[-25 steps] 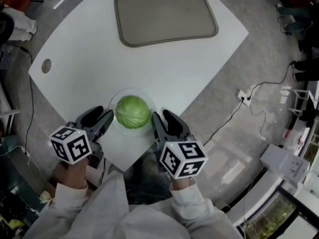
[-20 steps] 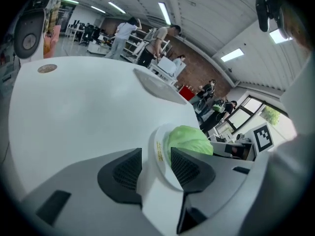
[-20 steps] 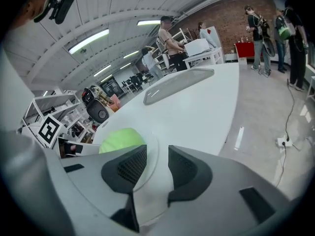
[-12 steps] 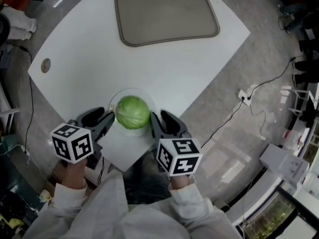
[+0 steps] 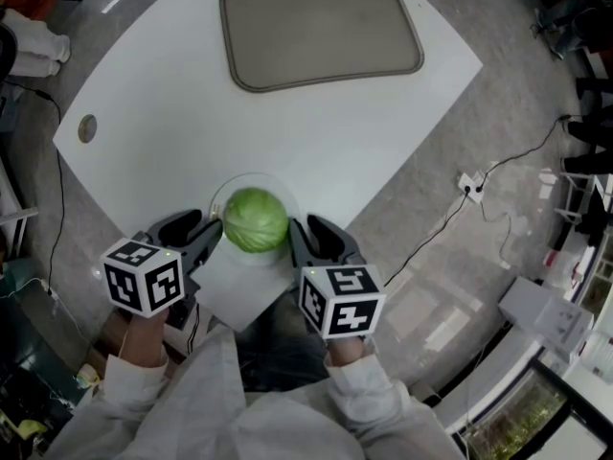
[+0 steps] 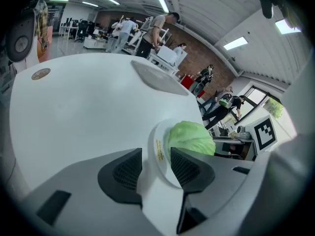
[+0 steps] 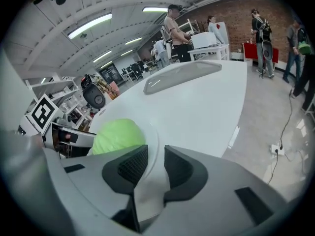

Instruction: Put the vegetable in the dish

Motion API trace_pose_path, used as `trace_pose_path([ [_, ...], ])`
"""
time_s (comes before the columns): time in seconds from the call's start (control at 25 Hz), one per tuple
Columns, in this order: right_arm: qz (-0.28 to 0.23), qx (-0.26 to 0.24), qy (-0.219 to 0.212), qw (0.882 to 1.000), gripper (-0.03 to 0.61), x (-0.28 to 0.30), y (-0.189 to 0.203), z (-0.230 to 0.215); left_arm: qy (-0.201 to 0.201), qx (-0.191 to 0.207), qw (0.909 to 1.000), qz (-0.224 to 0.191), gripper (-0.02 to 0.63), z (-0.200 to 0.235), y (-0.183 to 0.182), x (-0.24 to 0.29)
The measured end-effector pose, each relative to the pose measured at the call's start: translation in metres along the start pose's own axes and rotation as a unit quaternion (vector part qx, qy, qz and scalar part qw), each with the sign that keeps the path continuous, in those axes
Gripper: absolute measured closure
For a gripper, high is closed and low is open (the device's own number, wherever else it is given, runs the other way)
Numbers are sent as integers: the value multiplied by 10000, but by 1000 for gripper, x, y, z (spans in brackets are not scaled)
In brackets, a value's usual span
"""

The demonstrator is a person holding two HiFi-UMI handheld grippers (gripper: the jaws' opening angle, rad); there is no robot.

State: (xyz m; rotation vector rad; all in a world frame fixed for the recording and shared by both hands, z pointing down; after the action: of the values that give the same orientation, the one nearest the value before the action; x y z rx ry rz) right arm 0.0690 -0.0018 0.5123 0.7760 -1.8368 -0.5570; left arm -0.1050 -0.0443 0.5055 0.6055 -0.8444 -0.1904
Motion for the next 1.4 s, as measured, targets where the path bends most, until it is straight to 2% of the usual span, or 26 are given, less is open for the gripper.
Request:
trace_pose_path([
  [0.16, 98, 59, -96, 9999, 509, 0, -1, 4, 47, -105, 9999, 95, 449, -5, 2, 1],
  [0.48, 136, 474, -178, 9986, 512, 1, 1, 3, 75, -205, 9997, 147, 456, -4, 1, 3],
  [0.68, 116, 525, -238, 9983, 512, 1, 4, 5, 82, -451, 9988, 170, 516, -3, 5, 6],
  [0.92, 110, 615, -297, 9976, 512, 1, 5, 4, 118, -550, 9984, 105, 517, -3, 6, 7],
  [1.16, 87, 736, -323, 9967, 514, 2, 5, 4, 192, -830, 9963, -54, 554, 1, 5, 6],
  [1.4, 46, 982, -331, 9946, 522, 2, 4, 1, 161, -837, 9963, -143, 555, 1, 5, 8],
])
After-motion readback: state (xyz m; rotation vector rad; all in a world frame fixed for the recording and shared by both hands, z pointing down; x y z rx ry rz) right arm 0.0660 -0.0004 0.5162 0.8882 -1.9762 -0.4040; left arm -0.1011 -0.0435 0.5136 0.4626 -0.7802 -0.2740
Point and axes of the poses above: the fingertips, and each gripper's own axes: x forward along the fingers, z to its left, y out of its underside, the point moved 3 cm from there along -x, backward along the fingers, and after that the axes turned 11 degrees about -z, right-handed, at the moved point
